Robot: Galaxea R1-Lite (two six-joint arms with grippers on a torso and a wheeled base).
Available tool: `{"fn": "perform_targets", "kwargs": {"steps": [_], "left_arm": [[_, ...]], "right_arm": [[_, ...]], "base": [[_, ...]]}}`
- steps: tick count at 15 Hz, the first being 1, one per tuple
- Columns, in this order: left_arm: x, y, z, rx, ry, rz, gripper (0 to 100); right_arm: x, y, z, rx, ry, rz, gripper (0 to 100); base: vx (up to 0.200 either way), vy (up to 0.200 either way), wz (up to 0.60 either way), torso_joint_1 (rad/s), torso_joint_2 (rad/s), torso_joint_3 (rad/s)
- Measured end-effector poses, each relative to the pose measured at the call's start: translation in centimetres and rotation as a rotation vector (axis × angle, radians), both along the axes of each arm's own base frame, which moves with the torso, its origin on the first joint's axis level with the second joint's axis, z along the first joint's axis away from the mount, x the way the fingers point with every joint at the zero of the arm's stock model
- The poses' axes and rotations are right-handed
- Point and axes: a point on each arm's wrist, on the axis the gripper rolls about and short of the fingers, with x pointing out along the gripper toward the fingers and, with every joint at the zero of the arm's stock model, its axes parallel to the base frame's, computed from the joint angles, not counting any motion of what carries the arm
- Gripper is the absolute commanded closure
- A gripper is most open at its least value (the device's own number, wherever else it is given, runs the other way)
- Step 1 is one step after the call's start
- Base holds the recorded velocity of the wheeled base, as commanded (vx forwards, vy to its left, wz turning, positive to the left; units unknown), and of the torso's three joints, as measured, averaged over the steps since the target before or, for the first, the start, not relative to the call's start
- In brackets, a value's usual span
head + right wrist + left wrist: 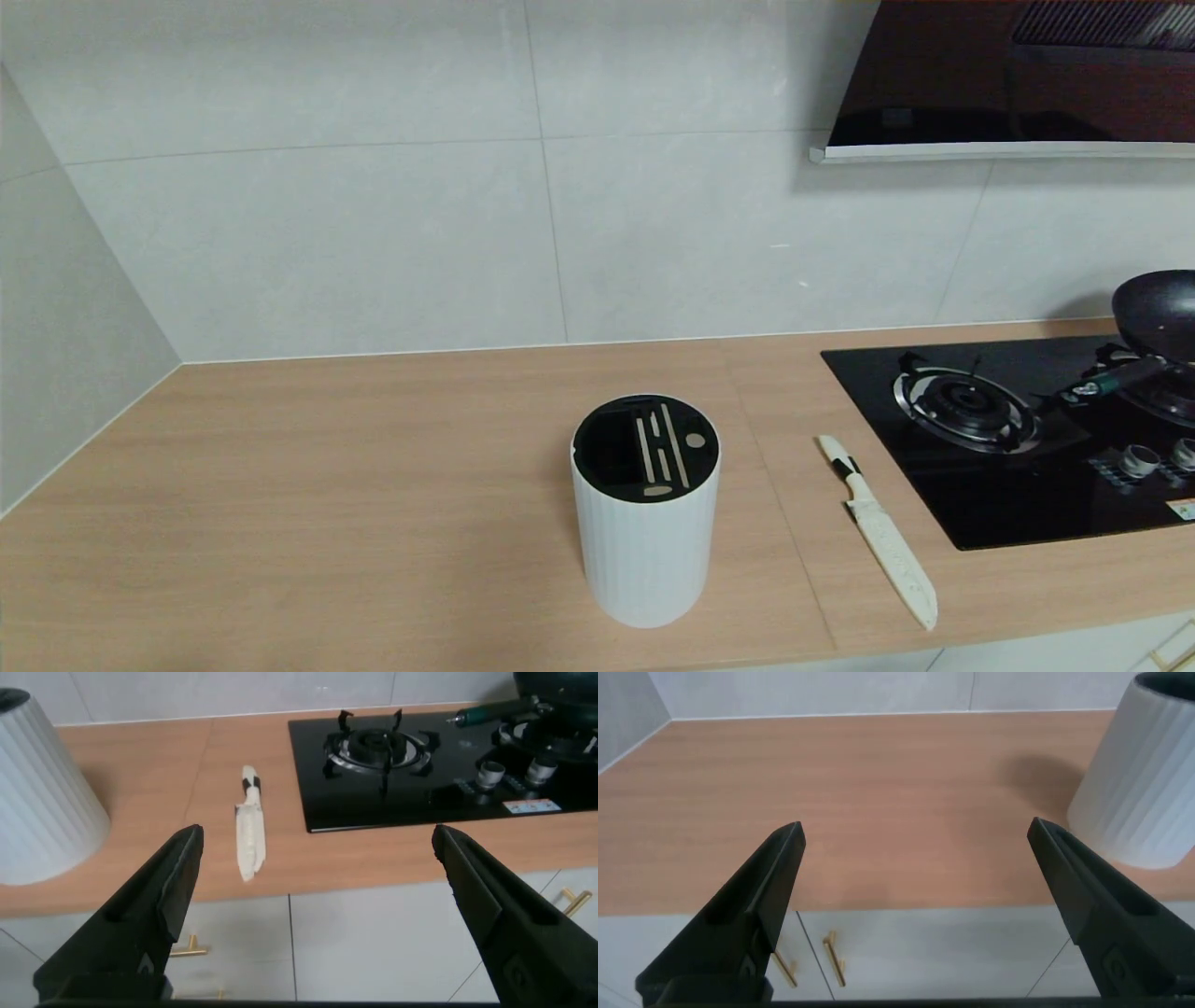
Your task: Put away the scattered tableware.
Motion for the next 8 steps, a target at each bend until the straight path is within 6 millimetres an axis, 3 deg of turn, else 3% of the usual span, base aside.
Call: {"fn": "perform_targets", "kwargs": {"steps": [8], "left_arm": [[0.00,0.00,0.00,0.000,0.000,0.000,0]], "right_arm": [[0.00,0.01,0.01,-0.013,0.000,0.003,0]], "base": [[0.000,0.000,0.00,0.000,0.00,0.000]]}}
